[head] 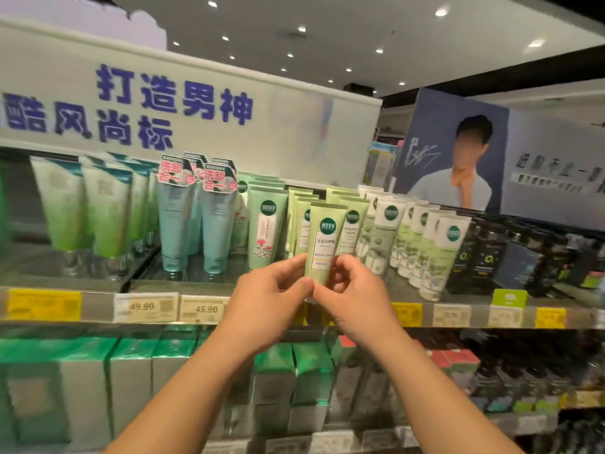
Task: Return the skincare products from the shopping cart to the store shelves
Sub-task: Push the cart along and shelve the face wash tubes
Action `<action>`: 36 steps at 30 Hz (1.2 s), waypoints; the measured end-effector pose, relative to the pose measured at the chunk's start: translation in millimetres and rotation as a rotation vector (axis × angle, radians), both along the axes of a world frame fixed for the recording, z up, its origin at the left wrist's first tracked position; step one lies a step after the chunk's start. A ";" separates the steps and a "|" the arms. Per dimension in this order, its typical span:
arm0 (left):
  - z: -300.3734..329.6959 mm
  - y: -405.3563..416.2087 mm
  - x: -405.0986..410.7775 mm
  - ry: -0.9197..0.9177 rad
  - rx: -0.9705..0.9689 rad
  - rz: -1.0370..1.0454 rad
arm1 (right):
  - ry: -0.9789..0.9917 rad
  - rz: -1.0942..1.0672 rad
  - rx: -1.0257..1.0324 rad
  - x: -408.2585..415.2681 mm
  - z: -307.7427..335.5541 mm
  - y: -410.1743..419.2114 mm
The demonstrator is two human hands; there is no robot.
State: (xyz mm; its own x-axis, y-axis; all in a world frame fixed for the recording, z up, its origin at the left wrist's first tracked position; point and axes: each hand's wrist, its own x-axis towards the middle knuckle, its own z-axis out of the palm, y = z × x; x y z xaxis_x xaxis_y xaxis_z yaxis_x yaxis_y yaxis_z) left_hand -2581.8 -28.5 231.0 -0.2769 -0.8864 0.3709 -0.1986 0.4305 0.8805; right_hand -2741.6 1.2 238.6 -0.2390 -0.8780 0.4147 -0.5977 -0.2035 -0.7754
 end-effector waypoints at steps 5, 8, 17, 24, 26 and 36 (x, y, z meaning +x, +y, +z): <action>0.9 -5.4 3.0 0.058 0.033 -0.012 | 0.088 -0.166 0.012 4.3 7.9 -22.3; 0.4 -7.7 1.0 0.068 0.057 -0.031 | 0.172 -0.209 0.073 5.9 11.8 -28.7; 0.5 -19.9 -1.0 -0.006 0.055 -0.047 | 0.367 -0.316 0.221 10.5 8.9 -44.0; 4.3 -24.3 -0.5 -0.044 0.026 -0.067 | 0.463 -0.329 0.260 12.4 10.5 -49.7; 5.1 -25.5 -1.2 -0.044 0.026 -0.057 | 0.486 -0.332 0.264 12.7 11.1 -51.6; 1.6 -30.0 -1.3 -0.034 0.022 -0.063 | 0.513 -0.343 0.301 16.6 14.0 -55.5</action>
State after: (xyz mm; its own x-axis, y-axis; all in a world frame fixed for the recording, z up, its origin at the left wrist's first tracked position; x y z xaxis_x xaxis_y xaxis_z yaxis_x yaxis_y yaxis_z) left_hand -2583.0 -58.5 232.7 -0.3446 -0.8746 0.3412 -0.2011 0.4238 0.8831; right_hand -2725.0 -54.3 252.6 -0.3631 -0.8823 0.2993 -0.8964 0.2432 -0.3706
